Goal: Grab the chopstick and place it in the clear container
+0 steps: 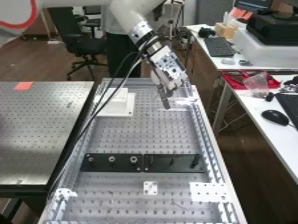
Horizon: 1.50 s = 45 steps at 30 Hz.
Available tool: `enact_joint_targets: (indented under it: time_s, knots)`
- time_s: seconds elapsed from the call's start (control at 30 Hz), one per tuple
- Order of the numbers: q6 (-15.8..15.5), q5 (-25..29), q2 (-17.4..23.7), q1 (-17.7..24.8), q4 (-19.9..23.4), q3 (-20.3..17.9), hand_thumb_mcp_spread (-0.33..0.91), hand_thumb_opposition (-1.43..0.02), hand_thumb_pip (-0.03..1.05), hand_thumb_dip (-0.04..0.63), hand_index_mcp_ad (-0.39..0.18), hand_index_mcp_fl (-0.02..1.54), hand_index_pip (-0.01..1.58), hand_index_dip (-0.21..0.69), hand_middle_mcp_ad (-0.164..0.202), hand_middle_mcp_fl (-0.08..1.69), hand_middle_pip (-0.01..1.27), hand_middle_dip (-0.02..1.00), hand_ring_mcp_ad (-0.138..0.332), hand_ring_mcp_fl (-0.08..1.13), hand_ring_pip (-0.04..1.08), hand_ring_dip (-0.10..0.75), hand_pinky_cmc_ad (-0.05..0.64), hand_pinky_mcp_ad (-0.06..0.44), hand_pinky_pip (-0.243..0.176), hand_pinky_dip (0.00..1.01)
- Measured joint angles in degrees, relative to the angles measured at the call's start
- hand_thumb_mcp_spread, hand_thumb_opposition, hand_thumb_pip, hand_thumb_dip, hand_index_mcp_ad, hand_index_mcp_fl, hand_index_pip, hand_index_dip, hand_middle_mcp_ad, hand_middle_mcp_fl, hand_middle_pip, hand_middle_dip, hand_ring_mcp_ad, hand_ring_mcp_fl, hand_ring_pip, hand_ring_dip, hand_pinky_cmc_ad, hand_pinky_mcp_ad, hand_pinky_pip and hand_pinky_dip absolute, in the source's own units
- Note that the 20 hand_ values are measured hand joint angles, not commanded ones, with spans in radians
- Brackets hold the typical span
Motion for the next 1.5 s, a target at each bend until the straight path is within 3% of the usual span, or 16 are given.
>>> enact_joint_targets:
  time_s: [0.17, 0.4, 0.67, 0.8, 0.9, 0.97, 1.27, 1.43, 1.5]
  knots:
    - [-1.02, -0.18, -1.6, -0.12, -2.16, 2.55, 0.62, -1.11, 0.52, 0.284, -0.11, 1.02, 0.84, 0.093, 0.052, 1.05, 0.61, 0.71, 0.035, 0.94, 0.1, 0.532, 0.344, 0.265, 0.033, 0.29]
    - [-3.44, -0.92, -1.78, -0.1, -1.94, 2.67, 0.62, -1.13, 0.52, 0.284, -0.108, 1.04, 0.83, 0.098, 0.052, 1.14, 0.67, 0.7, 0.037, 0.93, 0.1, 0.524, 0.33, 0.264, 0.033, 0.32]
    - [-5.5, -2.54, -1.49, -0.01, -0.92, 2.21, 0.59, -1.14, 0.51, 0.284, -0.113, 1.04, 0.86, 0.124, 0.051, 0.9, 0.65, 0.7, 0.026, 0.79, 0.11, 0.506, 0.328, 0.265, 0.016, 0.4]
    - [-5.59, -2.72, -1.35, -0.06, -0.72, 2.09, 0.57, -1.14, 0.51, 0.283, -0.113, 0.96, 0.95, 0.124, 0.052, 0.86, 0.65, 0.69, 0.023, 0.75, 0.14, 0.506, 0.328, 0.265, -0.009, 0.44]
    - [-5.8, -2.98, -1.2, -0.12, -0.5, 1.95, 0.55, -1.14, 0.59, 0.283, -0.108, 0.89, 0.98, 0.126, 0.051, 0.81, 0.64, 0.68, 0.024, 0.71, 0.17, 0.499, 0.328, 0.265, -0.012, 0.46]
    - [-5.88, -3.09, -1.06, -0.18, -0.26, 1.77, 0.54, -1.08, 0.65, 0.283, -0.113, 0.82, 0.98, 0.126, 0.052, 0.78, 0.64, 0.68, 0.021, 0.69, 0.17, 0.497, 0.328, 0.265, -0.016, 0.47]
    - [-5.85, -3.47, -0.42, -0.48, 0.41, 1.5, 0.5, -0.93, 0.7, 0.321, -0.098, 0.58, 0.91, 0.108, 0.051, 0.61, 0.64, 0.65, 0.024, 0.61, 0.19, 0.497, 0.328, 0.264, -0.044, 0.53]
    - [-5.46, -3.64, -0.04, -0.57, 0.45, 1.73, 0.48, -0.9, 0.7, 0.337, -0.096, 0.53, 0.89, 0.084, 0.051, 0.6, 0.64, 0.65, 0.024, 0.46, 0.18, 0.478, 0.328, 0.265, -0.063, 0.57]
    - [-5.62, -3.79, 0.1, -0.56, 0.46, 1.9, 0.48, -0.9, 0.7, 0.337, -0.087, 0.54, 0.89, 0.084, 0.051, 0.56, 0.64, 0.65, 0.049, 0.39, 0.18, 0.454, 0.328, 0.264, -0.063, 0.57]
